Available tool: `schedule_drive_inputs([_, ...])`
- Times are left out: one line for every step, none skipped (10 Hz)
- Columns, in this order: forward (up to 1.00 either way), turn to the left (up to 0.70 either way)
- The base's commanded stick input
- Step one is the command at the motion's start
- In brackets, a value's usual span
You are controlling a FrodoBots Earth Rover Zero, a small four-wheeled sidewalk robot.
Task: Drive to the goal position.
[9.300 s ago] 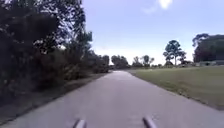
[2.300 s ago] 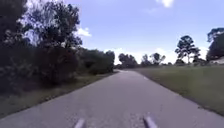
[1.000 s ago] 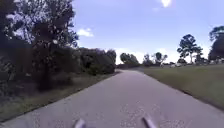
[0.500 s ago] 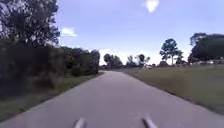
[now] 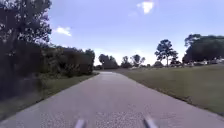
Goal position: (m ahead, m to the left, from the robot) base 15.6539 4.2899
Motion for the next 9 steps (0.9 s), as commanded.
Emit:
schedule_drive_inputs([0.5,0.0])
schedule_drive_inputs([0.5,0.0])
schedule_drive_inputs([0.5,0.0])
schedule_drive_inputs([0.5,0.0])
schedule_drive_inputs([0.5,0.0])
schedule_drive_inputs([0.5,0.29])
schedule_drive_inputs([0.5,0.5])
schedule_drive_inputs([0.5,0.41])
schedule_drive_inputs([0.5,0.16])
